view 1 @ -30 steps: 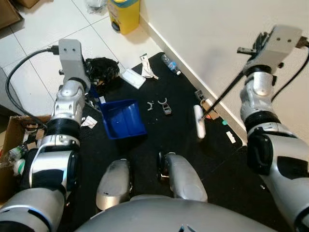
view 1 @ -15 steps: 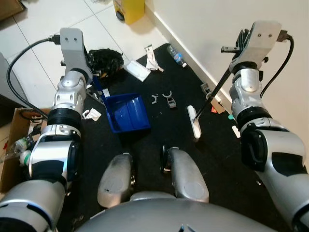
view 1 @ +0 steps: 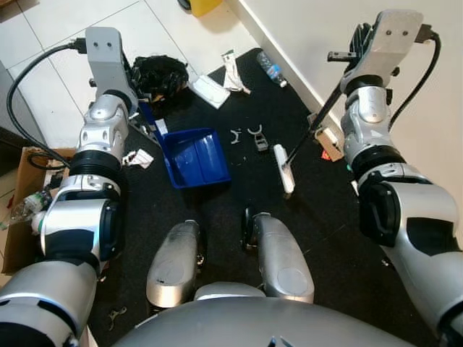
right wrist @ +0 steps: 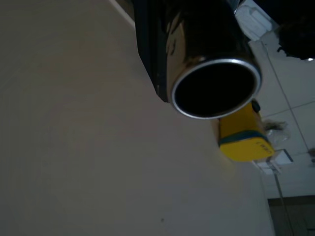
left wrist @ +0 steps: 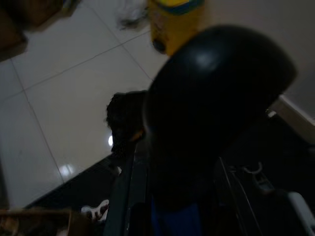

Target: Sweep floor

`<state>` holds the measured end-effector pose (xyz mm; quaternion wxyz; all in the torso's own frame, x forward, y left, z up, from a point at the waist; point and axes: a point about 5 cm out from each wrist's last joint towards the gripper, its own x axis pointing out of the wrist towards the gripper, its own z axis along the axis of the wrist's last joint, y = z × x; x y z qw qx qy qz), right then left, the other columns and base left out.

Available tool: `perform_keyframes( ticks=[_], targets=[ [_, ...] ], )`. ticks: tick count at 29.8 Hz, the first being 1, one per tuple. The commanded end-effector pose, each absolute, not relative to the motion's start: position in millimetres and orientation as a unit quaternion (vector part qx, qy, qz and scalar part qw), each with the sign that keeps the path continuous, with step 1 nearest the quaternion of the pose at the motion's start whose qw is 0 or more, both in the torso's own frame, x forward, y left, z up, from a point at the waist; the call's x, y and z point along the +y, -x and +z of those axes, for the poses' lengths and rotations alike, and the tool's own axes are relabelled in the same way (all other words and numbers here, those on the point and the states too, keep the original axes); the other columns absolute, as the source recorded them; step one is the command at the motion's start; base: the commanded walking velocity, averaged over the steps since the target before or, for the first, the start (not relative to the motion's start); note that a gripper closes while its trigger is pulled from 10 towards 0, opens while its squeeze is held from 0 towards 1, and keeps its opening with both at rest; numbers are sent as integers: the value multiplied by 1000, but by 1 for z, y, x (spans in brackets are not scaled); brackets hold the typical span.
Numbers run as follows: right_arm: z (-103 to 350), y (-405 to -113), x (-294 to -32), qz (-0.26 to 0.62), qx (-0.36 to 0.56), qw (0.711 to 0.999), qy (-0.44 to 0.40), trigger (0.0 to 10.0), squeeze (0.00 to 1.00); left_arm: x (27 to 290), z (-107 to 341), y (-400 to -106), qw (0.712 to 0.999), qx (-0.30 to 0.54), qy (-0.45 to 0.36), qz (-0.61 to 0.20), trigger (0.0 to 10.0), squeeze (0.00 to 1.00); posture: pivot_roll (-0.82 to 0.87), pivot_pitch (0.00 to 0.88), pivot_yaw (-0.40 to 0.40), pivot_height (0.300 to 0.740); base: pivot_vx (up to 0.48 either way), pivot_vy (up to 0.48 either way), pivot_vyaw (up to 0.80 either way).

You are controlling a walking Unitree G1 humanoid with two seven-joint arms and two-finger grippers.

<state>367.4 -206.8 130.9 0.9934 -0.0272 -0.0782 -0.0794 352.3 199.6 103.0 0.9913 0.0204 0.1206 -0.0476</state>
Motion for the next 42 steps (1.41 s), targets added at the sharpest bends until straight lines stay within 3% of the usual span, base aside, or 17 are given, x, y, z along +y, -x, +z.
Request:
perform_keyframes(
  ticks=[1,12,32,42],
  targets=[
    [134,-362,-216,-98,-110,989,15,10000,0,195,119,-344,993,70,-14,-95,10000,0,240,92,-25,740,0,0,0],
    [139,-349,-219,-108,-173,979,22,10000,0,176,156,-325,989,-52,-26,-138,10000,0,210,5,-30,740,0,0,0],
    [117,-338,-215,-91,-136,986,27,10000,0,154,141,-334,989,-13,-14,-148,10000,0,135,0,14,740,0,0,0],
    [115,-338,-214,-88,-128,987,29,10000,0,153,140,-334,989,-15,-23,-143,10000,0,149,0,7,740,426,0,0]
  ],
)
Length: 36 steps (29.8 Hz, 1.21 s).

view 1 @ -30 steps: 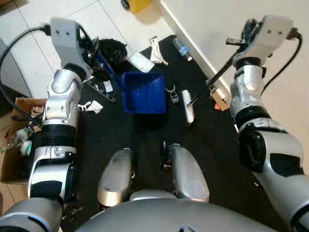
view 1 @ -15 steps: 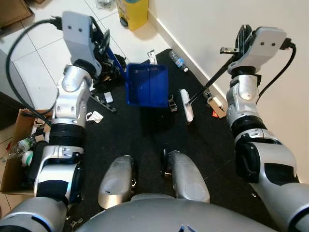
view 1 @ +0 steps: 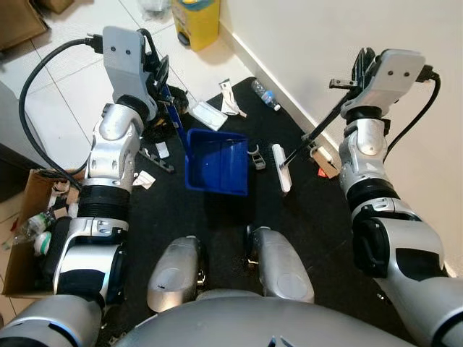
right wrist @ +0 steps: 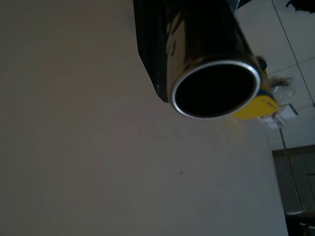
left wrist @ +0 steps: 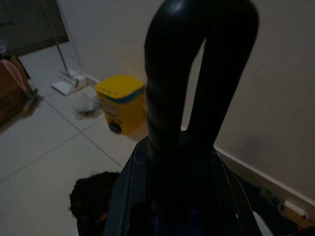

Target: Sweep floor

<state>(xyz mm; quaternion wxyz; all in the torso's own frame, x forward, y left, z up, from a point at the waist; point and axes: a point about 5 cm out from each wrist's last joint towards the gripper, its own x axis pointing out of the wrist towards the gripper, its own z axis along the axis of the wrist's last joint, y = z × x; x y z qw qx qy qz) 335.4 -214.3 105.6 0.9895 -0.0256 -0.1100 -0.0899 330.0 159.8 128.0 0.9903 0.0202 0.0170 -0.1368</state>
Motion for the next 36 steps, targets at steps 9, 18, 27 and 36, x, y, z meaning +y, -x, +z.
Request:
perform_keyframes(
  ticks=[9,18,27,36],
  targets=[
    [114,-337,-216,-90,-125,988,31,10000,0,154,140,-334,990,-14,-24,-142,10000,0,150,0,8,740,480,0,0],
    [113,-338,-216,-91,-123,988,31,10000,0,154,140,-335,990,-14,-24,-140,10000,0,152,0,8,740,447,0,0],
    [113,-338,-216,-91,-120,988,32,10000,0,149,138,-331,987,-8,-15,-161,10000,0,154,0,6,740,66,0,0],
    [113,-338,-215,-90,-119,988,32,10000,0,138,133,-327,983,0,-19,-184,10000,0,156,0,6,740,0,-57,0]
  ],
)
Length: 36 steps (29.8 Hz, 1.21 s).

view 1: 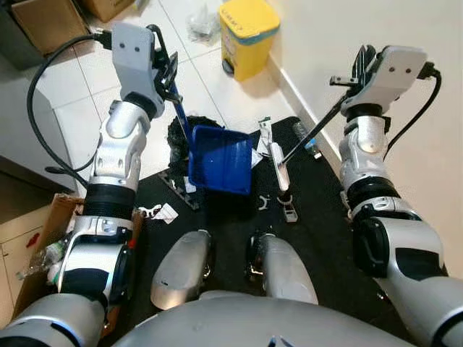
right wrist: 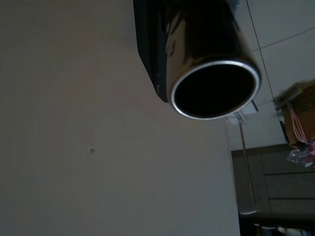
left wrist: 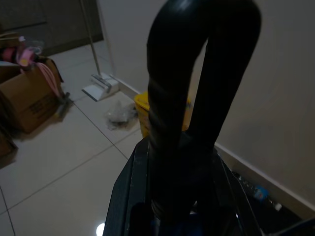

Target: Sweep floor

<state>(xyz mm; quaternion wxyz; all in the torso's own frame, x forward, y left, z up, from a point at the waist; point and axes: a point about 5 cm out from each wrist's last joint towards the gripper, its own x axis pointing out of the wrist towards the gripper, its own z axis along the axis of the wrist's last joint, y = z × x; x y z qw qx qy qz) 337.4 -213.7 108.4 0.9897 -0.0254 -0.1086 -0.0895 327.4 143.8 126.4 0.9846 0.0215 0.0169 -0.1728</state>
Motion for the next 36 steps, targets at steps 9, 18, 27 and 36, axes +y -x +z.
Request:
perform_keyframes(
  ticks=[9,18,27,36],
  targets=[
    [111,-337,-215,-92,-116,988,31,10000,0,135,132,-327,980,2,-23,-195,10000,0,153,0,10,740,0,-439,0],
    [111,-337,-215,-92,-115,989,31,10000,0,134,132,-326,980,3,-23,-196,10000,0,153,0,10,740,0,-462,0],
    [110,-337,-214,-87,-112,989,33,10000,0,139,129,-327,983,10,-24,-181,10000,0,154,0,0,740,0,-256,0],
    [110,-338,-214,-82,-109,990,35,10000,0,143,126,-328,986,18,-23,-165,10000,0,154,0,-3,740,0,0,0]
  ],
)
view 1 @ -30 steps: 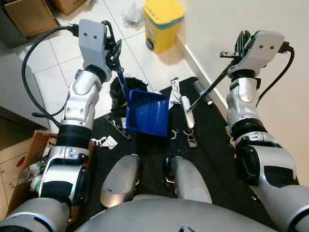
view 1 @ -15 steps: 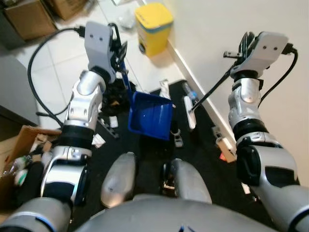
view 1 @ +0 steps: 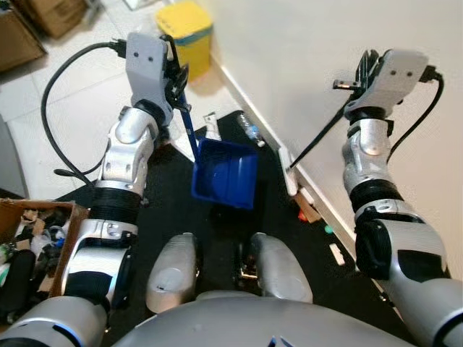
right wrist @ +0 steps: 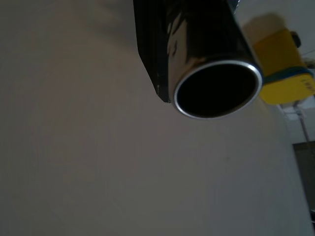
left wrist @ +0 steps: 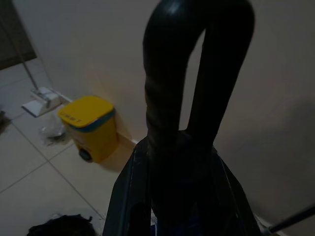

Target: Sweep floor

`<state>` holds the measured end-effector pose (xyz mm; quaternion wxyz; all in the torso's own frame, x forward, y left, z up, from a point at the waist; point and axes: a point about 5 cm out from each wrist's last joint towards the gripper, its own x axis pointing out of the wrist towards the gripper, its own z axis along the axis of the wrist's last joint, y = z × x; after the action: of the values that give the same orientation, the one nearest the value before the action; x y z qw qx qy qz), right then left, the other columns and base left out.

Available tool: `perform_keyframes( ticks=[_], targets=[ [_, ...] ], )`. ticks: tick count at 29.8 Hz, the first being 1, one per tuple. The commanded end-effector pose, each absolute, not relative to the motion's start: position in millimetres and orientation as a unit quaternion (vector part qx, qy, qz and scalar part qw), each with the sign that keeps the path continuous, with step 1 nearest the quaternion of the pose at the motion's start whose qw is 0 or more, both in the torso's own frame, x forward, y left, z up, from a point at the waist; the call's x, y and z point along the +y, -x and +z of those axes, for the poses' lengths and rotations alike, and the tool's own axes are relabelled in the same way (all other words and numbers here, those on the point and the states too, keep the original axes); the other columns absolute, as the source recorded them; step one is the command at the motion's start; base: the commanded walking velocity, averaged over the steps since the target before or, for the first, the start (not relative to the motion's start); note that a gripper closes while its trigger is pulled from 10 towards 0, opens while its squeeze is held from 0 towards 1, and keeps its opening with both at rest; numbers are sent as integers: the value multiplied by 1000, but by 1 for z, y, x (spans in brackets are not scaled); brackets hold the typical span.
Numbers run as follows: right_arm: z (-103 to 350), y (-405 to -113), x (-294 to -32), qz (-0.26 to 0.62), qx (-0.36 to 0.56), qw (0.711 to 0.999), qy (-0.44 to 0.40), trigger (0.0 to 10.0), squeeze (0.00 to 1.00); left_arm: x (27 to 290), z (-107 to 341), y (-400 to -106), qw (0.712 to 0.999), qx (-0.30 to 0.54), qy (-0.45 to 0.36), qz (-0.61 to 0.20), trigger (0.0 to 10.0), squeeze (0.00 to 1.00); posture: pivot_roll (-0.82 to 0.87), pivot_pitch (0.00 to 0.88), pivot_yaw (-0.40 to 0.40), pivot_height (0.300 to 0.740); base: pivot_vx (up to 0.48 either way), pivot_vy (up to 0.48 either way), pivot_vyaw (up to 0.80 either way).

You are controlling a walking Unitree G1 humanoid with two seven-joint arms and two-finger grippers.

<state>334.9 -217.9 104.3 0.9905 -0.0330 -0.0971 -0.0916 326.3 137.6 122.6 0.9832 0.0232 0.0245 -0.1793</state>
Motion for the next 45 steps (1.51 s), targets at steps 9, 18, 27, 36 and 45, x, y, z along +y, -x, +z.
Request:
perform_keyframes(
  ticks=[9,18,27,36,45],
  targets=[
    [106,-337,-209,-69,-101,992,33,10000,0,164,117,-330,992,41,-50,-109,10000,0,154,0,-5,740,0,0,0],
    [102,-337,-202,-62,-93,994,23,10000,0,201,111,-324,991,59,-65,-99,10000,0,164,0,-8,740,0,0,0],
    [101,-349,-175,-27,-67,997,6,10000,0,250,106,-324,993,94,-53,-49,10000,0,190,22,-26,740,0,0,0],
    [102,-357,-164,-8,-41,999,4,10000,0,255,98,-321,996,73,-49,-22,10000,0,225,40,-62,740,0,0,0],
    [106,-363,-165,-2,-29,999,-18,10000,0,250,110,-317,998,-1,-50,-27,10000,0,261,49,-100,740,0,0,0]
  ],
)
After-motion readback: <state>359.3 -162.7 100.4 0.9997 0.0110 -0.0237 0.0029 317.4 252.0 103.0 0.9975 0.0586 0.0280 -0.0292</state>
